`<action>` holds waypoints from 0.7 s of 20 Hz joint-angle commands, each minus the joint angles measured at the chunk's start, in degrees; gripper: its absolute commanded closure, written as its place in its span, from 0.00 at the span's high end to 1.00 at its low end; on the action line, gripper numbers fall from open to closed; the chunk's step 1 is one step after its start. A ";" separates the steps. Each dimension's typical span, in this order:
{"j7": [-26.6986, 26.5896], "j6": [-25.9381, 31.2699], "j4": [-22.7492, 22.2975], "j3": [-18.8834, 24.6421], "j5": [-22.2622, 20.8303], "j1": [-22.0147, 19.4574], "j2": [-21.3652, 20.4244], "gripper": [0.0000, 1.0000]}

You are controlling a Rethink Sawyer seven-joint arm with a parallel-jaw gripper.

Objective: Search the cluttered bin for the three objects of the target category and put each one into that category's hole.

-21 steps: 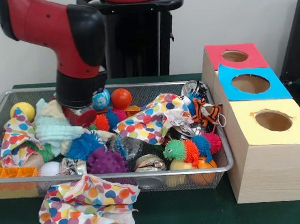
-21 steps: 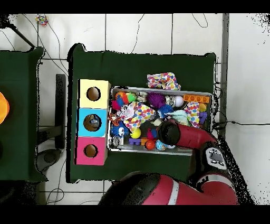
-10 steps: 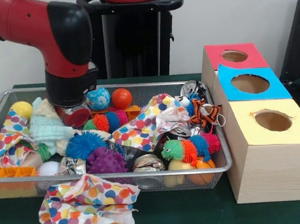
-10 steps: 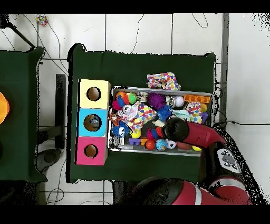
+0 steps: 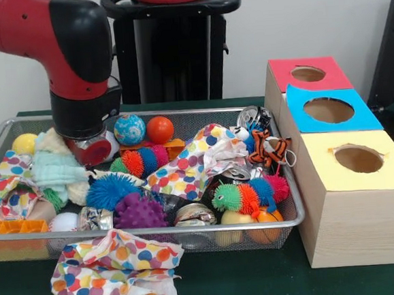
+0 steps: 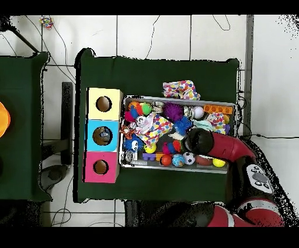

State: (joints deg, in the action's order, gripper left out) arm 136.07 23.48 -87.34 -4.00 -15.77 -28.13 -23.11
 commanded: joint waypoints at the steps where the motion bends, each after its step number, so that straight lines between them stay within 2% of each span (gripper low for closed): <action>1: -12.22 5.09 8.45 -3.01 -9.79 -0.86 -1.96 1.00; 4: -12.37 7.09 10.36 -4.57 -12.88 0.23 -2.21 1.00; 8: -11.73 7.76 10.93 -3.44 -15.05 -0.84 -2.19 1.00; 14: -11.46 11.41 10.61 0.11 -14.48 -3.42 -2.99 1.00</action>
State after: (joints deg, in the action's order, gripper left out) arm 136.05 29.94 -83.15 -6.71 -27.30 -28.12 -25.11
